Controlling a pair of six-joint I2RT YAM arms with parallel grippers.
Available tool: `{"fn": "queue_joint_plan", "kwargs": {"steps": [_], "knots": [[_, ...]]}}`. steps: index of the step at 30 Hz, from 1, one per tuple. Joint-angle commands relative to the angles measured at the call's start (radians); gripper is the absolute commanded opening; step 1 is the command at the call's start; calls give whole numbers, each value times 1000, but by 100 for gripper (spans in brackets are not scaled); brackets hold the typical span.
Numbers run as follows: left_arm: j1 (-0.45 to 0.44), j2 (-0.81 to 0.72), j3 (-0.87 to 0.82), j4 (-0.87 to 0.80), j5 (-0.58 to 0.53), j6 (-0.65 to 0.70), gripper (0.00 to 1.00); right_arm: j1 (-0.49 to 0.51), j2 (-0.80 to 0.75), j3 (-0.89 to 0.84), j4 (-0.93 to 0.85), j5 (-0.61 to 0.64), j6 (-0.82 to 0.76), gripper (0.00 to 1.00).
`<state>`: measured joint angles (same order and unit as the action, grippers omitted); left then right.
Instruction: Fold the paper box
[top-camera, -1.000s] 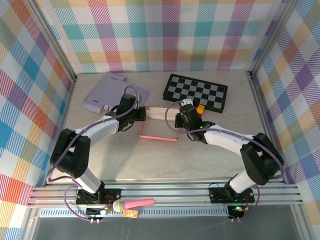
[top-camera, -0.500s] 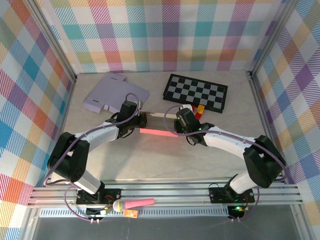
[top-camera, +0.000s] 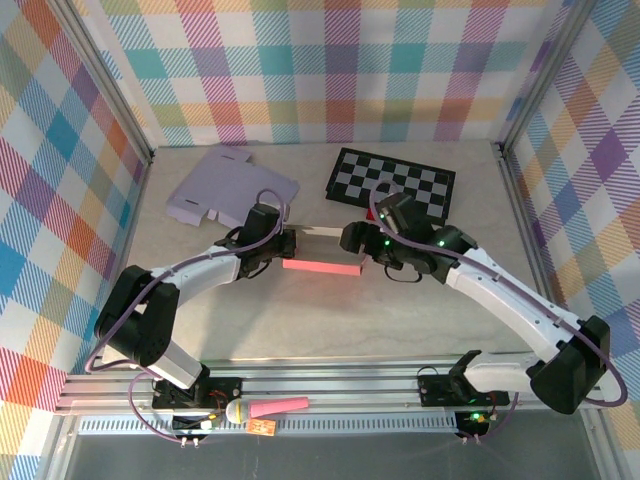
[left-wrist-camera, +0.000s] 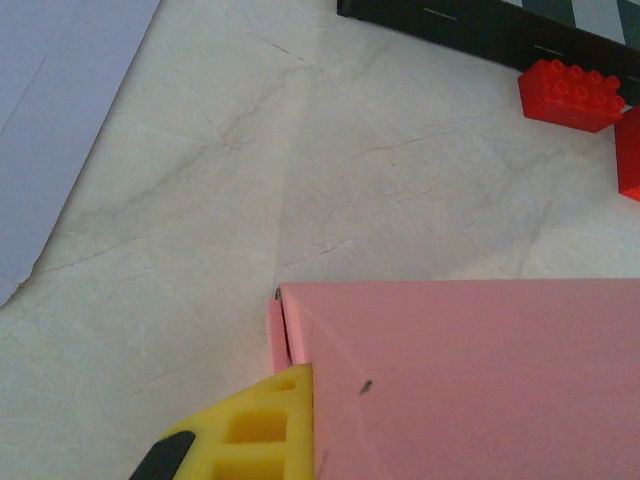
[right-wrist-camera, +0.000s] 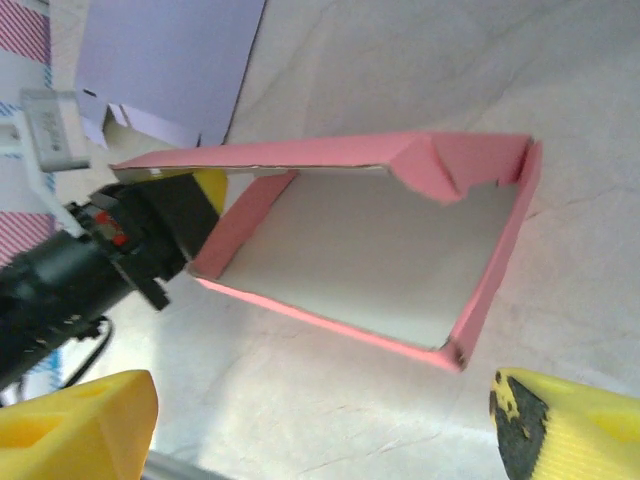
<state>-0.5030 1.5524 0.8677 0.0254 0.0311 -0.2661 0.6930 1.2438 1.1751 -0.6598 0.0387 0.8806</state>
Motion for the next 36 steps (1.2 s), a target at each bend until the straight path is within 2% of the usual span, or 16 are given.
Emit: {"fn": "queue_joint_plan", "kwargs": {"steps": [1,4,7,11,15,21,25,30,36], "knots": [[-15,-17,20,-53,-20,21,3,-79,13,81,-113,-117,111,86],[-22,-20,21,-56,-25,24,3,-204,80,150,-182,-222,163,84],[-28,-30,12,-54,-28,27,3,-324,158,170,-168,-359,193,80],[-36,-37,4,-59,-35,27,3,-408,315,254,-183,-503,190,75],[-43,-49,1,-61,-45,25,3,-413,482,379,-286,-564,121,73],[-65,-65,-19,-60,-59,15,5,-406,547,326,-215,-625,131,65],[-82,-82,-33,-65,-77,0,5,-386,554,299,-212,-657,113,55],[-95,-91,-54,-60,-85,-25,6,-364,524,206,-209,-650,93,48],[-111,-93,-68,-51,-91,-55,5,-358,465,131,-228,-576,72,48]]}}
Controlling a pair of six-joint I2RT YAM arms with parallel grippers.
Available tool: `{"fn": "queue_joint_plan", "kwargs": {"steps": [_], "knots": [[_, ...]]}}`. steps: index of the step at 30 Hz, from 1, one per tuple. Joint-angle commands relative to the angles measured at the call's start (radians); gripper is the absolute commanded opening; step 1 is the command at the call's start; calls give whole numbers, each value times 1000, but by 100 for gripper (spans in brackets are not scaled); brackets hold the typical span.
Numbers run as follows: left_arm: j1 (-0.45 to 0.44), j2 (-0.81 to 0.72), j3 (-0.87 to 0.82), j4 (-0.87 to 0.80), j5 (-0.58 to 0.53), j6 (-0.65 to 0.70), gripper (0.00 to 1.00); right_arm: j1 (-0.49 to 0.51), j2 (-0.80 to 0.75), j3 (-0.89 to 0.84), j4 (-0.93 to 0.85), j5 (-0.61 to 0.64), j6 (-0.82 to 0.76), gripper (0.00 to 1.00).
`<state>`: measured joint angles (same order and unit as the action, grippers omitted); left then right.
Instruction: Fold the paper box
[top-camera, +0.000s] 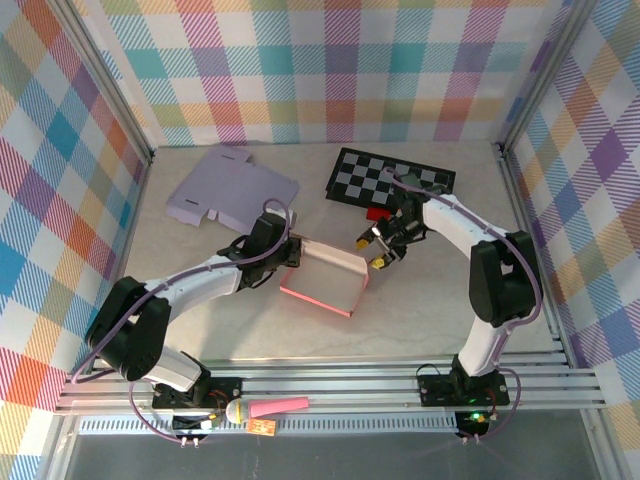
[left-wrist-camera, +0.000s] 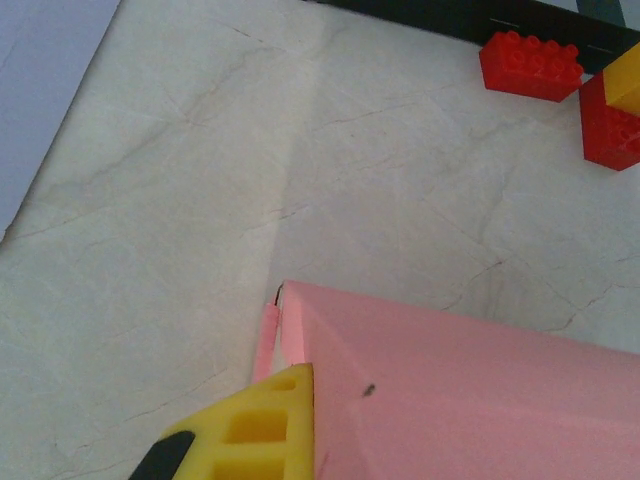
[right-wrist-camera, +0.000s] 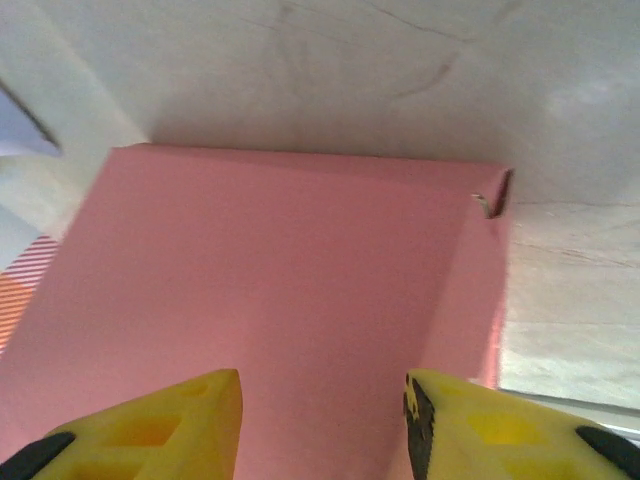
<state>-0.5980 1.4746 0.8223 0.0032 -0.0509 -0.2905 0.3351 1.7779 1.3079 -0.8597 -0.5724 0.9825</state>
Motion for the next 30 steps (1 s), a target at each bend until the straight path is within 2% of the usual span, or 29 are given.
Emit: {"fn": "queue_joint_plan", "kwargs": {"steps": [1,4,8,30], "knots": [[-18,-17,-23,-31,-13,-32,5,1,-82,7,-52,69,-47,49],[-20,-20,-20,-35,-15,-29,5,-8,-101,11,-88,90,-65,55],[-20,-21,-18,-38,-13,-24,5,-7,-99,-13,-47,15,-42,57],[-35,-16,-17,-28,3,-42,4,20,-58,-91,128,-90,83,48]]}}
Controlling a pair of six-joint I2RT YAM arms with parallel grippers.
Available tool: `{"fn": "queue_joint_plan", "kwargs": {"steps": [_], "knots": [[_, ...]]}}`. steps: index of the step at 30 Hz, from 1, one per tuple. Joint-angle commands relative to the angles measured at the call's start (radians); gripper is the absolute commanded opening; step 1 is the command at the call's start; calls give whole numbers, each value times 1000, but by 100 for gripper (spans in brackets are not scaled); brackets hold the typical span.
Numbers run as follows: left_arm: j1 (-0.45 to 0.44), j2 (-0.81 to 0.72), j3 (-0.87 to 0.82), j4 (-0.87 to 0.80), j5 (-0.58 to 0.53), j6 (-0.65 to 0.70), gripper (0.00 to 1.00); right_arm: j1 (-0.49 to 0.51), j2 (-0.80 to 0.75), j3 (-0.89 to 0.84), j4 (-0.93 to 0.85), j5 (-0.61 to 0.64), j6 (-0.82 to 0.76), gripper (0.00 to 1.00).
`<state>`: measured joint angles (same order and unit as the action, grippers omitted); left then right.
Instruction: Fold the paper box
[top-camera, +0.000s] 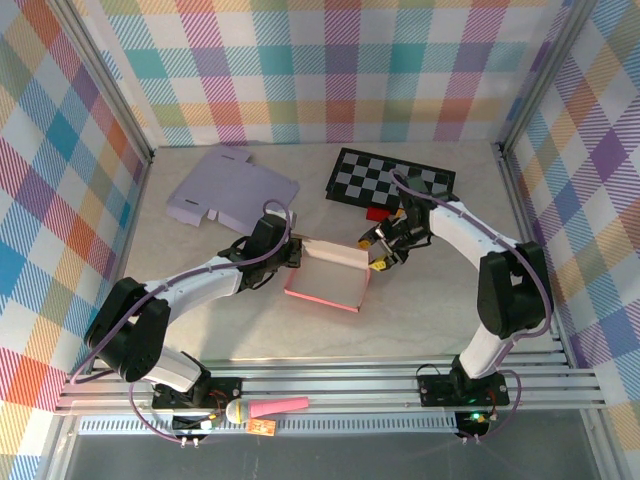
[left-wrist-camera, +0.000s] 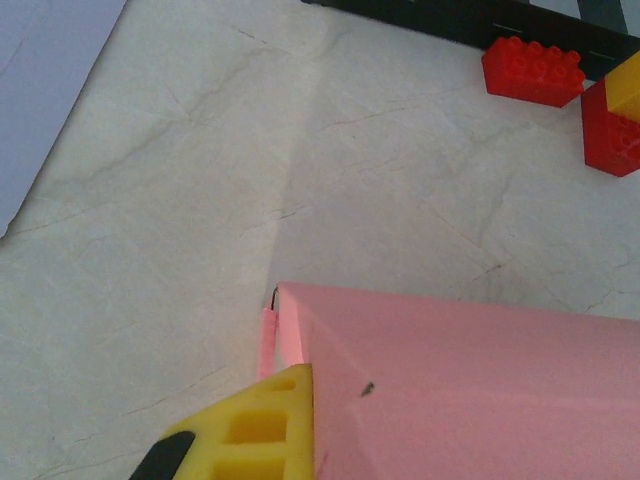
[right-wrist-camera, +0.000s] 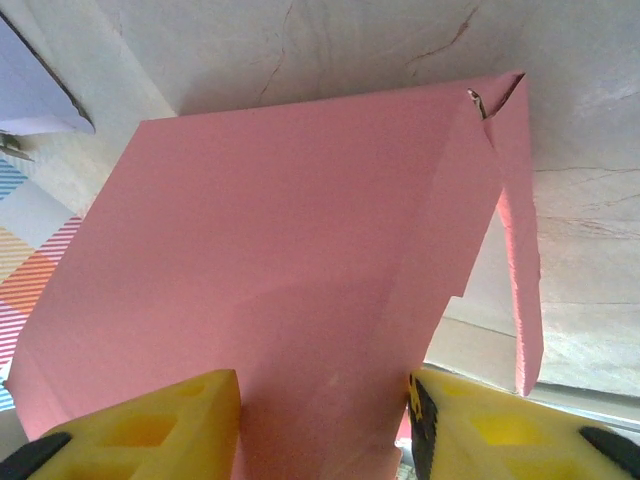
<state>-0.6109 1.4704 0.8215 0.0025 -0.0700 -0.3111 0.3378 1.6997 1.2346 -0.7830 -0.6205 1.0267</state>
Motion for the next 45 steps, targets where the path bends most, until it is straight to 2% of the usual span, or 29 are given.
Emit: {"fn": "queue_joint_plan", "kwargs": {"steps": [1,11,15,20,27,33,34,35,41,45], "knots": [[-25,-13,-18,-24,23,-25,4,21,23,-22,62,-44,49,48],[-26,-41,-45,-33,31,-54,7,51,16,-15,34,24,25,40],[-26,-78,-77,-34,34,-87,15,85,-14,-24,16,110,-20,37],[-26,-120,-103,-67,50,-130,33,142,-50,-42,4,233,-65,34],[-27,-185,-159,-99,76,-188,41,201,-67,-87,41,312,-49,32],[-27,-246,-181,-135,140,-234,47,211,-67,-91,33,355,-50,31],[-27,-259,-187,-143,146,-243,54,211,-65,-94,34,355,-52,31],[-27,-269,-189,-150,154,-249,55,213,-64,-95,35,355,-52,31],[-27,-338,-206,-214,199,-285,57,217,-58,-97,34,361,-54,31],[-28,-441,-203,-287,206,-325,58,218,-57,-97,29,369,-63,30]]}}
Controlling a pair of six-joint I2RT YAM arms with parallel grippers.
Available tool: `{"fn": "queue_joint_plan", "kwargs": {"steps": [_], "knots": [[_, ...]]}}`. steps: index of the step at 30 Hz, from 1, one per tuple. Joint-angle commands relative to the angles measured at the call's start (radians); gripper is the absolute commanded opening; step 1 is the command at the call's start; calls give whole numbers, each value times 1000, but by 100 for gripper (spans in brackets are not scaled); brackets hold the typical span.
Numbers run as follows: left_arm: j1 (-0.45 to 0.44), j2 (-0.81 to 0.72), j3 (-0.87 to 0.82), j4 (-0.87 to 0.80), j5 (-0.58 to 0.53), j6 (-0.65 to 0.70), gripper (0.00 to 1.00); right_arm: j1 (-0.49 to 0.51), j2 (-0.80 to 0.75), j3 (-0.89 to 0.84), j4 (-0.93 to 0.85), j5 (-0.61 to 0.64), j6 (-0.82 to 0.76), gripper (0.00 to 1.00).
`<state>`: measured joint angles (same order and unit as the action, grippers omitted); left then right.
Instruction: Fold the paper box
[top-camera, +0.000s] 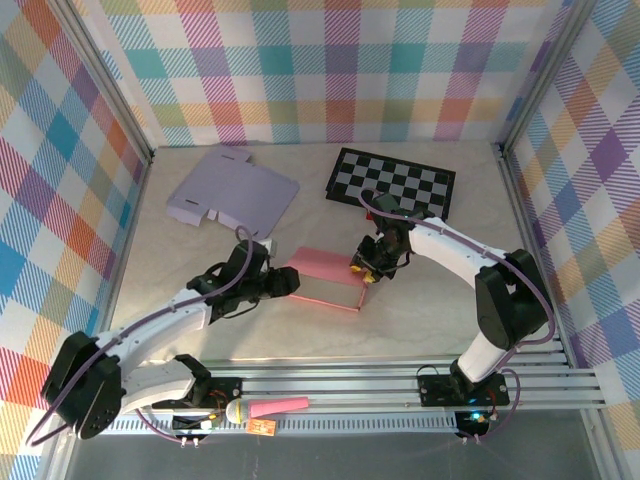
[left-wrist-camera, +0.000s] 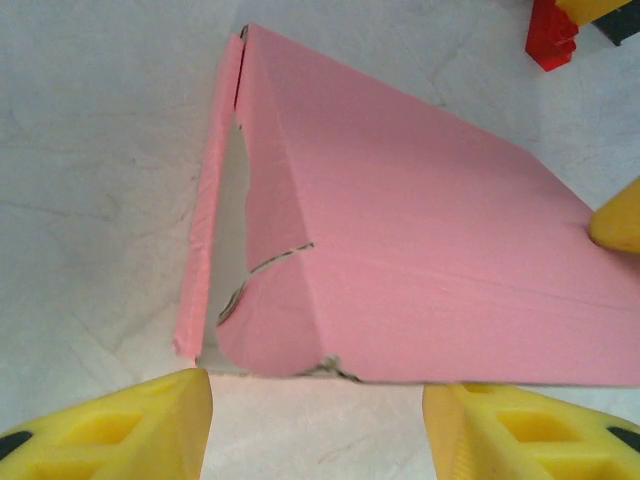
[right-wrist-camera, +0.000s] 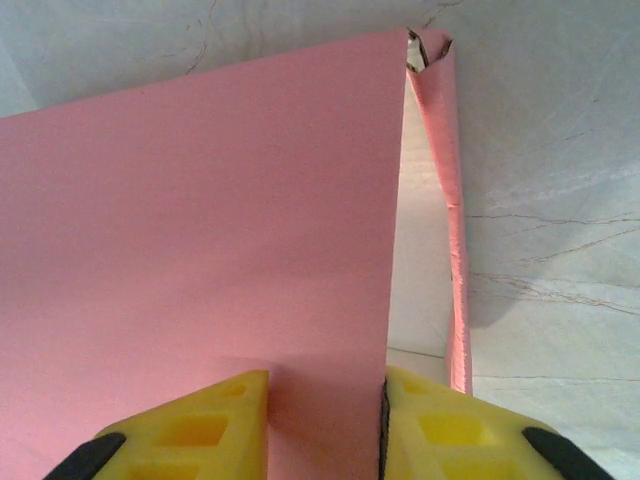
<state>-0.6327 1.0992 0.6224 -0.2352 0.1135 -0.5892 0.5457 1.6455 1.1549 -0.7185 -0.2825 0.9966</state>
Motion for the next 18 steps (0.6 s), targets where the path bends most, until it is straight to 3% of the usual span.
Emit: {"fn": "queue_joint_plan", "kwargs": {"steps": [1,9,13,18], "knots": [[-5,-99,2,-86,24,-62,58,9,-2,-17,-36,32,-35,31],[20,-185,157,-321,-15,-128,61,10,15,-9,-48,40,-63,29],[123,-21,267,-417,49,-84,61,10,27,-2,-65,58,-95,29],[162,237,406,-437,129,51,62,10,48,14,-85,74,-142,30]]}}
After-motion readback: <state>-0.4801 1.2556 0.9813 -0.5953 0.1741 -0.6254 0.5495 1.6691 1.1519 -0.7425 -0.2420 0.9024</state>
